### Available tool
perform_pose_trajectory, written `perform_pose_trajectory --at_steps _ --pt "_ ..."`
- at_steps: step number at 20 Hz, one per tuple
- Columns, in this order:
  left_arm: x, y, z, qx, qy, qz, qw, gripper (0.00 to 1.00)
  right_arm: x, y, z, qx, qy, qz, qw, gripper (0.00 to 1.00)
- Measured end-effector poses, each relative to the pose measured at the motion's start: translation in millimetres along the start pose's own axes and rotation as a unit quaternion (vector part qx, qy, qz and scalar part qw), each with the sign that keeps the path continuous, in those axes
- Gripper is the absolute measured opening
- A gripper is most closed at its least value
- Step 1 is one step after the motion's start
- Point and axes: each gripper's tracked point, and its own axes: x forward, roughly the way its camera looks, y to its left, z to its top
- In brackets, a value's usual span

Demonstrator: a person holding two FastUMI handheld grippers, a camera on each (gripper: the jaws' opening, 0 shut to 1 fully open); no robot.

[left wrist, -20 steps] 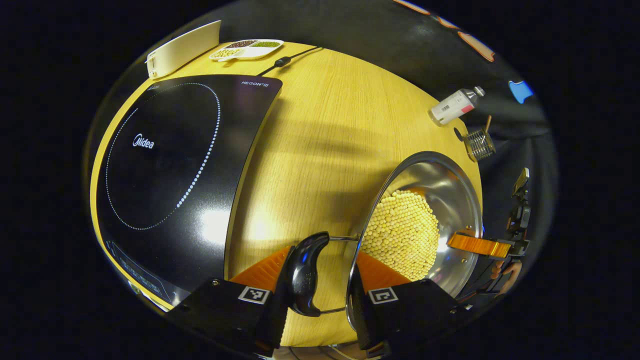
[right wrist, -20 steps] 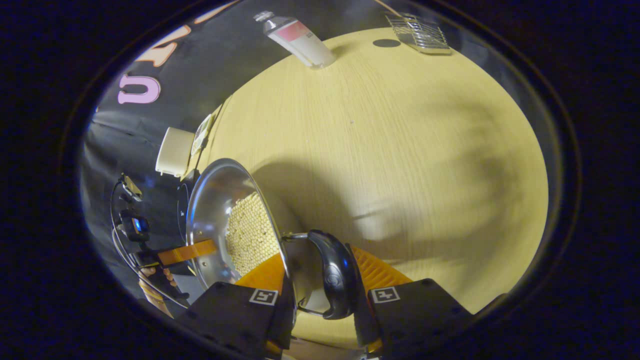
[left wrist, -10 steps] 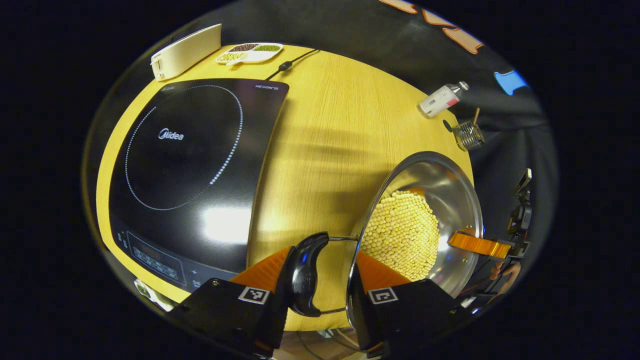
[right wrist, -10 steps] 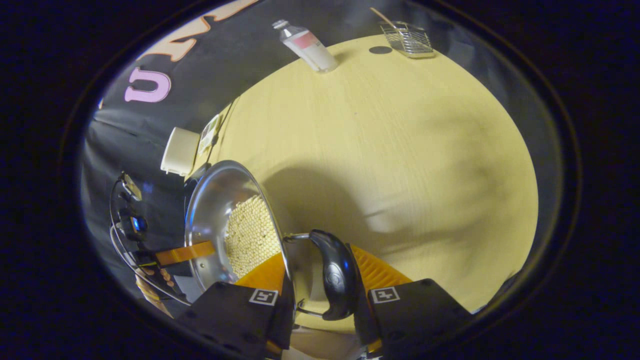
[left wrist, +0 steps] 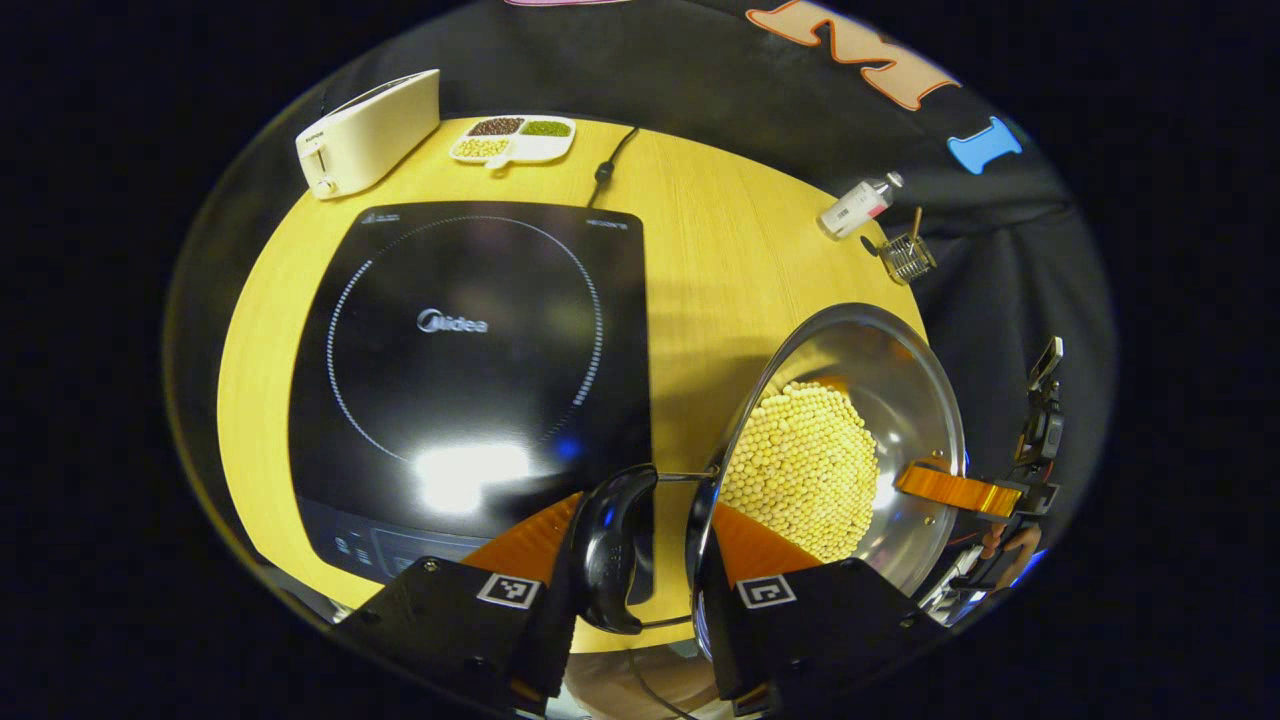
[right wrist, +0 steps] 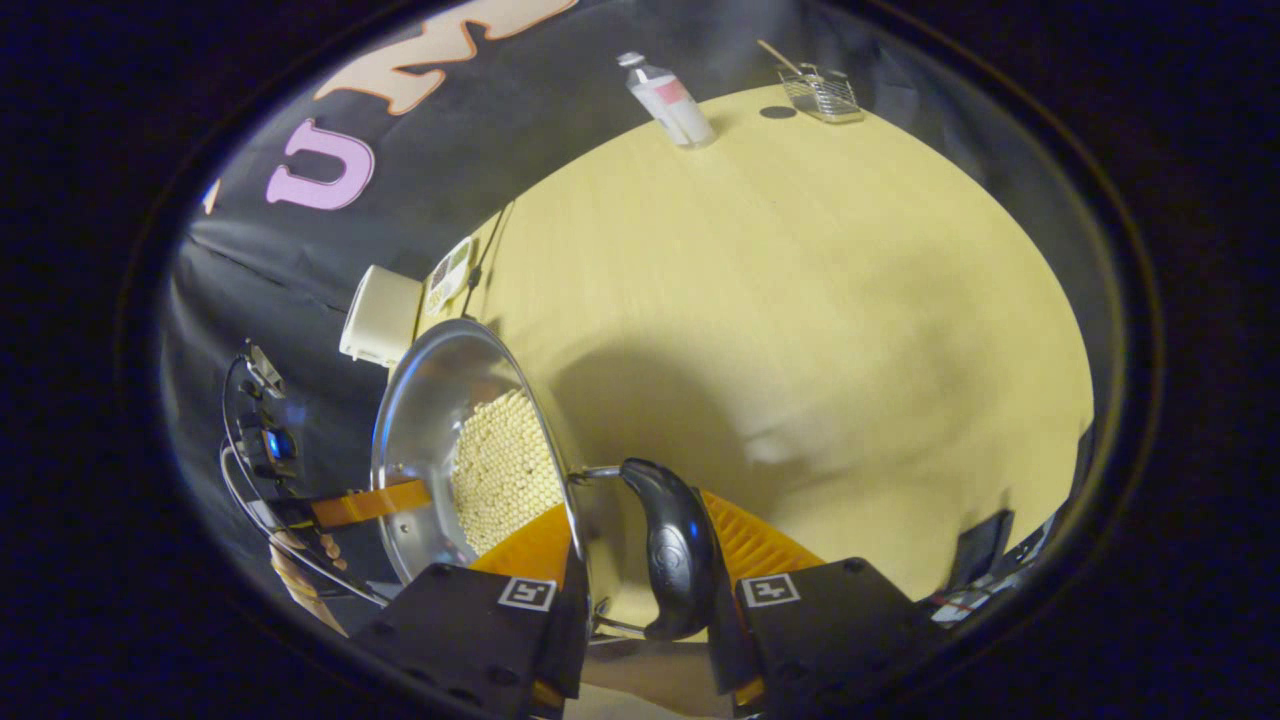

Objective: First push the handle of the pot to place it horizontally, then grasp the pot with both hands and set it on the induction cooktop.

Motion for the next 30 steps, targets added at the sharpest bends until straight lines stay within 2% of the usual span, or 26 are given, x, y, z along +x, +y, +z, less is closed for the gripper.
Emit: perform_pose_trajectory --at_steps 2,7,8,10,11,12,13,15,16,21,30 --pt "-12 25 5 0.008 -0.001 -0.002 1.0 0.59 1 0 1 0.004 -0.009 0.001 1.0 0.52" --pt "-30 82 17 0.015 -0.01 0.006 1.0 0.57 3 1 2 0.002 -0.018 0.007 1.0 0.52" --pt "-33 91 20 0.013 -0.012 0.007 1.0 0.57 4 2 1 0.0 -0.02 0.009 1.0 0.46" --pt "-36 108 27 0.008 -0.018 0.009 1.0 0.57 4 1 3 -0.007 -0.023 0.012 1.0 0.46" --pt "-38 117 31 0.006 -0.022 0.011 1.0 0.57 5 0 6 -0.011 -0.024 0.013 1.0 0.52" --pt "-39 124 35 0.005 -0.026 0.014 1.0 0.57 2 -1 9 -0.015 -0.025 0.015 0.999 0.52" --pt "-41 131 39 0.003 -0.031 0.016 0.999 0.57 0 -1 14 -0.02 -0.025 0.016 0.999 0.46" --pt "-45 144 48 0.001 -0.041 0.021 0.999 0.57 -1 3 24 -0.029 -0.027 0.018 0.999 0.46" --pt "-47 151 54 0.004 -0.047 0.025 0.999 0.57 0 4 26 -0.032 -0.027 0.02 0.999 0.52" --pt "-47 183 81 0.009 -0.07 0.042 0.997 0.57 -3 1 45 -0.045 -0.034 0.023 0.998 0.52" --pt "-25 219 106 0.02 -0.083 0.059 0.995 0.57 14 10 47 -0.048 -0.035 0.019 0.998 0.52"
